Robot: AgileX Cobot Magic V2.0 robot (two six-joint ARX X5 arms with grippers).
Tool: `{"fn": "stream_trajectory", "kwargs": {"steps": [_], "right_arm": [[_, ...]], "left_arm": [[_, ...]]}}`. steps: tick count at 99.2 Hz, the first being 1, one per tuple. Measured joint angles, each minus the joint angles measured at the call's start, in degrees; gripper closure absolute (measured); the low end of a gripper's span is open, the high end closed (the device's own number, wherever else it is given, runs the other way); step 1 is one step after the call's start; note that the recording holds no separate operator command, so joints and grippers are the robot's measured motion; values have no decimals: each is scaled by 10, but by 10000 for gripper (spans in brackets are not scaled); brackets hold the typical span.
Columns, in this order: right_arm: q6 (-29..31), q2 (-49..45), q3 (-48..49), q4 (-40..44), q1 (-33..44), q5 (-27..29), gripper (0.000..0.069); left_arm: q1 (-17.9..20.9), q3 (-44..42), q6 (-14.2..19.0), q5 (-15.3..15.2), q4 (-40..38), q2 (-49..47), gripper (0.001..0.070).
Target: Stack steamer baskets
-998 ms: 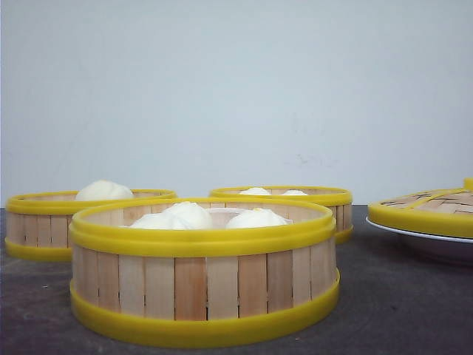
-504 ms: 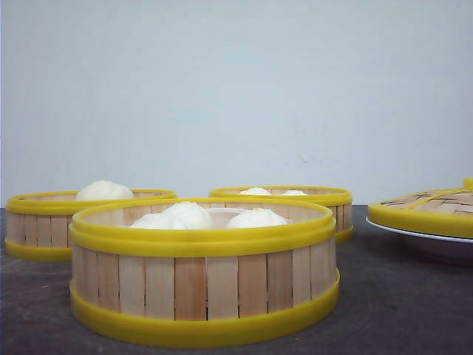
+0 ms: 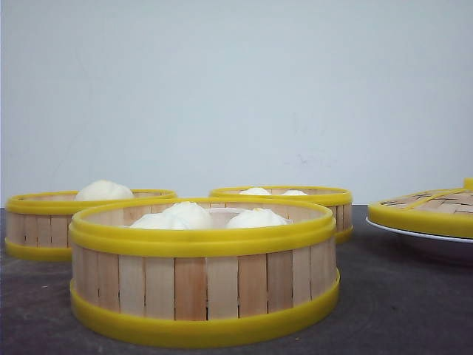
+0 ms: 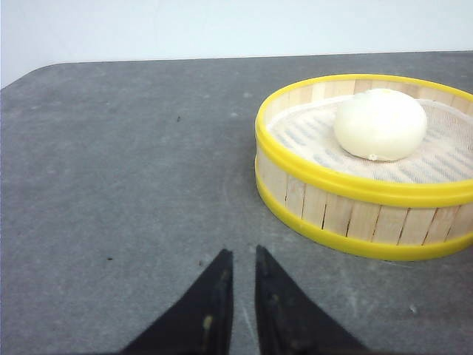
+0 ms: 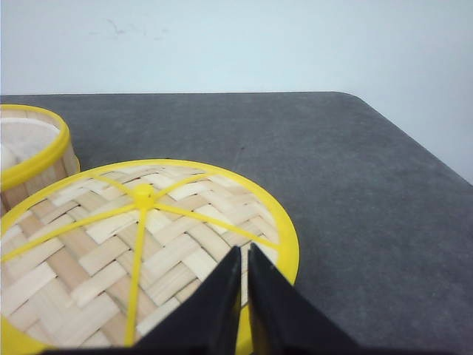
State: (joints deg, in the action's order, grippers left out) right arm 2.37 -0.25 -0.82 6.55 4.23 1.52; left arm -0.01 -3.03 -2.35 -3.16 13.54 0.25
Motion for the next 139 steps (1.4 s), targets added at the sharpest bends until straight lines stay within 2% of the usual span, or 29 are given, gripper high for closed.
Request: {"fn": "stream_trajectory", "kwargs": {"steps": [70, 90, 108, 139], "right_arm": [[0, 0, 0, -3, 0, 0, 682], [7, 0, 0, -4, 0, -1, 682], [64, 0, 0, 4, 0, -1, 682], [115, 0, 0, -16, 0, -5, 682]], "left_arm": [[0, 0, 7, 0, 0, 0, 681], [0, 0, 56, 0, 0, 0, 681], [0, 0, 125, 1, 0, 0, 681], [0, 0, 163, 1, 0, 0, 685]]}}
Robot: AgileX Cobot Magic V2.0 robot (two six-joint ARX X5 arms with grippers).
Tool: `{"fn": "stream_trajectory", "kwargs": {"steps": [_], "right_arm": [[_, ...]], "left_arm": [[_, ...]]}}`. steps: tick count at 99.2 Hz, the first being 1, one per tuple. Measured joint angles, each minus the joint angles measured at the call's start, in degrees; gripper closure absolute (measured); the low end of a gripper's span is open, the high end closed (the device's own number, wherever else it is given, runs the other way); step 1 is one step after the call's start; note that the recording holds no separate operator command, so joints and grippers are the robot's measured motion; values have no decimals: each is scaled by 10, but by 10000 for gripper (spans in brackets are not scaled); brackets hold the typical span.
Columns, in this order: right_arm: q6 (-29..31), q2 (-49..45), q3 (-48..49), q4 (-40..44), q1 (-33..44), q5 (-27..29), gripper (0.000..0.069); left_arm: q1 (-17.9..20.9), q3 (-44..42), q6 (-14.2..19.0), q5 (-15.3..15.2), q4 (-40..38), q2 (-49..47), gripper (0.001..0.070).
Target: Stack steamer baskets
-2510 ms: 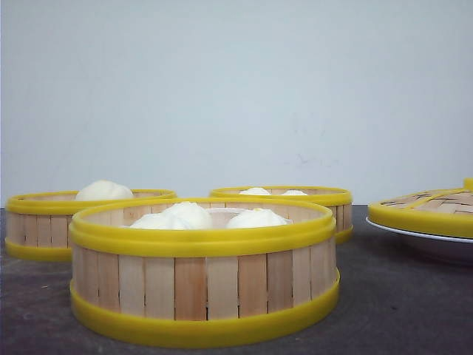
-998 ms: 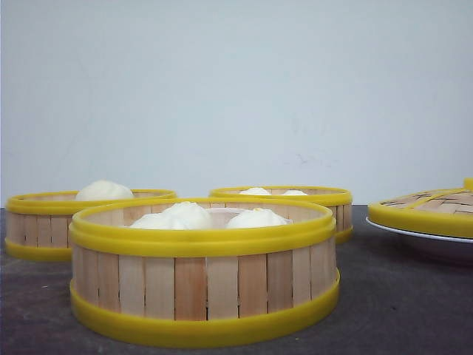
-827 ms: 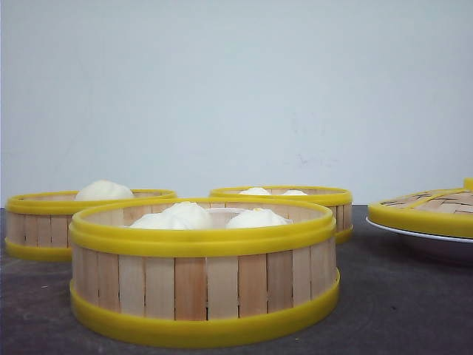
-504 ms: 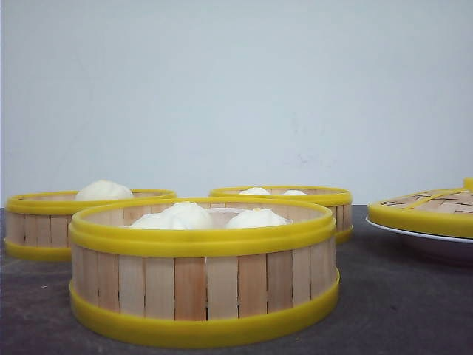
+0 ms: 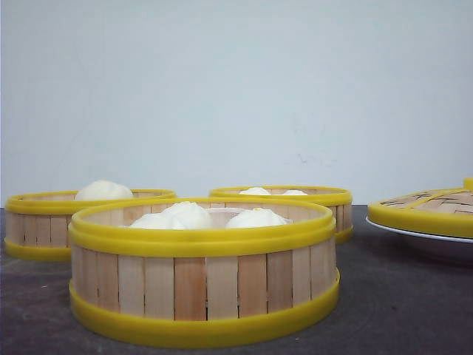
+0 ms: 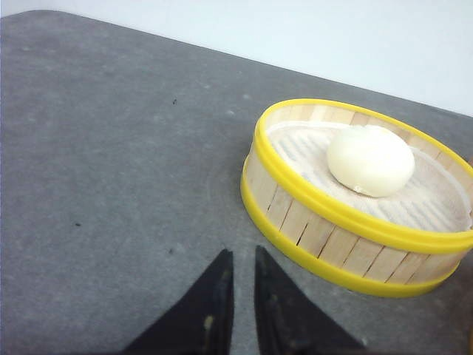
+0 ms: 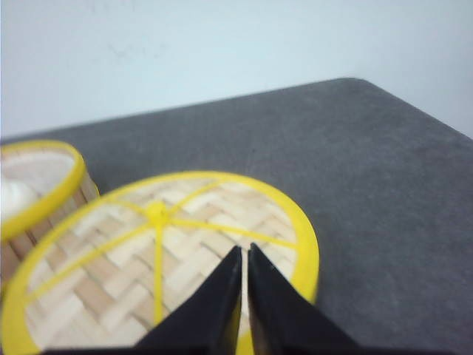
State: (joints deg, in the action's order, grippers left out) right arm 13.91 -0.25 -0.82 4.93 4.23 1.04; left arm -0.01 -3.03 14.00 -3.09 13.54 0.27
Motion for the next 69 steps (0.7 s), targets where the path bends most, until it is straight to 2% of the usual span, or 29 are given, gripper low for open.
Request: {"fn": "stream_trajectory", "kwargs": {"steps": [14, 28, 42, 57, 69], "right_arm": [[45, 0, 0, 0, 0, -2, 682], [84, -2, -5, 2, 0, -24, 683], [100, -44, -61, 8, 0, -25, 683], [82, -151, -175, 25, 0, -27, 683], [45, -259, -289, 75, 0, -58, 683]], "left_arm": [[0, 0, 9, 1, 0, 0, 686], [0, 2, 22, 20, -11, 0, 686], [0, -12, 49, 20, -17, 13, 687], [0, -99, 57, 25, -17, 68, 687], [0, -200, 48, 26, -22, 149, 687]]}}
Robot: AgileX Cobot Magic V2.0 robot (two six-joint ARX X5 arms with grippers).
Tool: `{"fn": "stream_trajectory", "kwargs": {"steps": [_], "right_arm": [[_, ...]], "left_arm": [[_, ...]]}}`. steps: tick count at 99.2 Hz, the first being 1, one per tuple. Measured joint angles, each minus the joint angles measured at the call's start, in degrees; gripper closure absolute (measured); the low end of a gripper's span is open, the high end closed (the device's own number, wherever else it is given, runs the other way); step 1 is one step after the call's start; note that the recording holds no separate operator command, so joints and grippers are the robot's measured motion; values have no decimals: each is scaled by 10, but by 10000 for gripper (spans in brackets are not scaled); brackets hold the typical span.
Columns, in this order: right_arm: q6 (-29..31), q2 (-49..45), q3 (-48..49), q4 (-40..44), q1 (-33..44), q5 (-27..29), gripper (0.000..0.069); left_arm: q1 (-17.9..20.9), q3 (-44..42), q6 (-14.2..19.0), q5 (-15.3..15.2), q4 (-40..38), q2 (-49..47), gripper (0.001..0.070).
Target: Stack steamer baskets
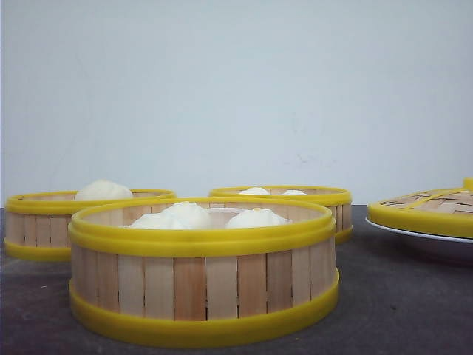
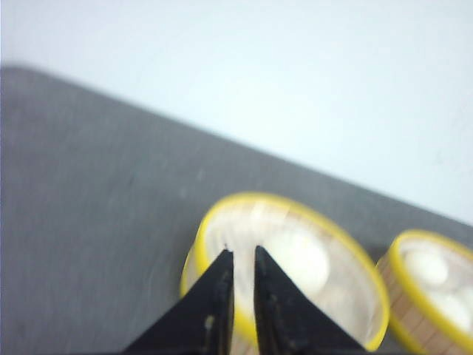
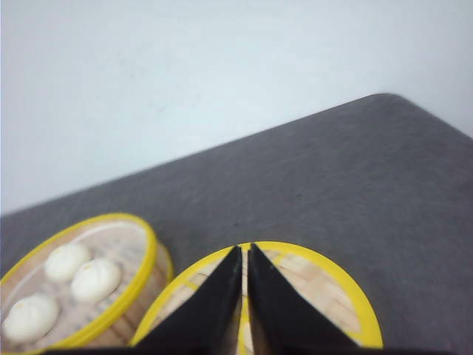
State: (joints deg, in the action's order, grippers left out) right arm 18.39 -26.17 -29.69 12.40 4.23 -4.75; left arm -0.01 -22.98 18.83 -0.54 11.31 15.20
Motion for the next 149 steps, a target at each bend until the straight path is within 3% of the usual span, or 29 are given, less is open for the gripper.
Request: {"fn": "stream_trajectory", "kwargs": {"steps": [20, 35, 41, 51, 56, 63, 73, 125, 149], "right_arm": [[-65, -109, -168, 76, -26, -16, 683], [-98, -133, -222, 113, -52, -17, 668], [-106, -140, -228, 123, -61, -17, 568], [-104, -158, -240, 140, -71, -23, 331], [-102, -172, -249, 144, -76, -38, 281], [-96, -196, -267, 148, -82, -63, 252], [-89, -242, -305, 155, -96, -91, 239], [-84, -644, -560, 238, -144, -84, 237], [-81, -791, -610, 240, -155, -41, 237]], "left_arm": [[0, -160, -29, 30, 31, 160, 687], [0, -190, -46, 70, 41, 208, 666], [-1, -190, -49, 77, 43, 208, 586], [-5, -190, -54, 78, 42, 211, 357], [-9, -190, -57, 78, 42, 215, 285], [-16, -190, -57, 78, 41, 222, 244], [-30, -190, -57, 80, 42, 237, 228], [-137, -190, -57, 83, 41, 246, 226], [-177, -190, -57, 83, 45, 246, 226]]}}
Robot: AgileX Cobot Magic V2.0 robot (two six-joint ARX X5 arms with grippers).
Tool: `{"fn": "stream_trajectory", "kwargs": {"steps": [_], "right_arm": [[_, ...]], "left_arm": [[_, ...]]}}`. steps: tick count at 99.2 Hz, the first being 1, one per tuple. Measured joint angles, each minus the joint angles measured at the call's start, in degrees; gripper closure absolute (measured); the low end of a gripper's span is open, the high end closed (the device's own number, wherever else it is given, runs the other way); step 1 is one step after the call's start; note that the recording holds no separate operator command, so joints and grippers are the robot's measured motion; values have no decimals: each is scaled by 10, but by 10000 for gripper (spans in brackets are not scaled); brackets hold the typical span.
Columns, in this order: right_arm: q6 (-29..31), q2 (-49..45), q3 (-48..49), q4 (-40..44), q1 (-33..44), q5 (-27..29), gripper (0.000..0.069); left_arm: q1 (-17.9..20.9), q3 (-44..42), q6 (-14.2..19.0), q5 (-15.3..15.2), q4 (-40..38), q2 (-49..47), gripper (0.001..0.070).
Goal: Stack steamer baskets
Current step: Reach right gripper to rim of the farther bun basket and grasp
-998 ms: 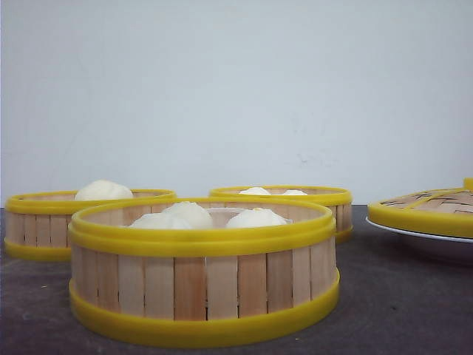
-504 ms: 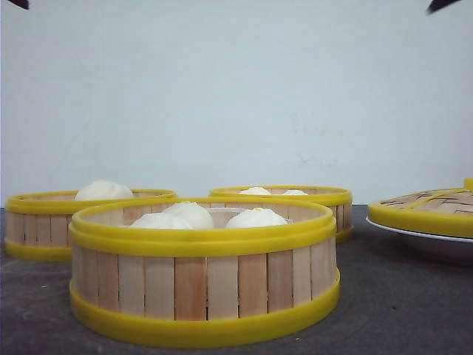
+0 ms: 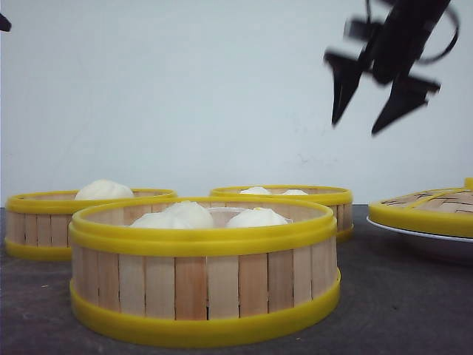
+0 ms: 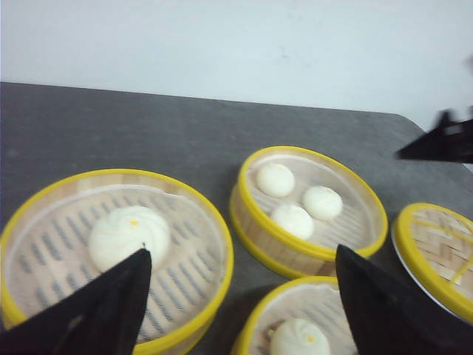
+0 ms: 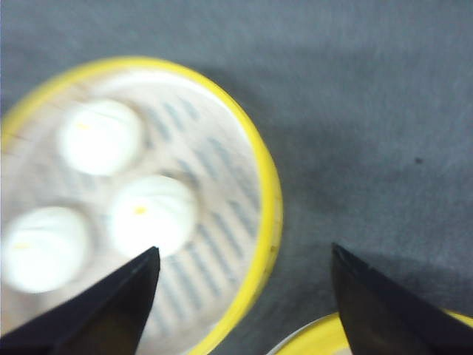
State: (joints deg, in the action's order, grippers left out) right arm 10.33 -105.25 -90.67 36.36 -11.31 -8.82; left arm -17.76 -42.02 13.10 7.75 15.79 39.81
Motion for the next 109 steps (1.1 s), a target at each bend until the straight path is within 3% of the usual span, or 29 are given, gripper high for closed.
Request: {"fn": "stream_trajectory", "kwargs": {"steps": [28, 42, 61, 72, 84, 109], "right_arm": [[4, -97, -1, -11, -10, 14, 258], [5, -120, -1, -14, -16, 17, 357], [9, -123, -3, -23, -29, 52, 561], [11, -123, -3, -33, -33, 56, 630], [20, -123, -3, -35, -34, 63, 663], [37, -115, -5, -33, -32, 64, 668]], "left_arm": [[-28, 0, 0, 0, 2, 0, 226], [-35, 0, 0, 0, 3, 0, 229], [-39, 0, 0, 0, 4, 0, 231], [-39, 0, 0, 0, 7, 0, 231], [-39, 0, 0, 0, 7, 0, 231], [-39, 0, 0, 0, 26, 0, 231]]}}
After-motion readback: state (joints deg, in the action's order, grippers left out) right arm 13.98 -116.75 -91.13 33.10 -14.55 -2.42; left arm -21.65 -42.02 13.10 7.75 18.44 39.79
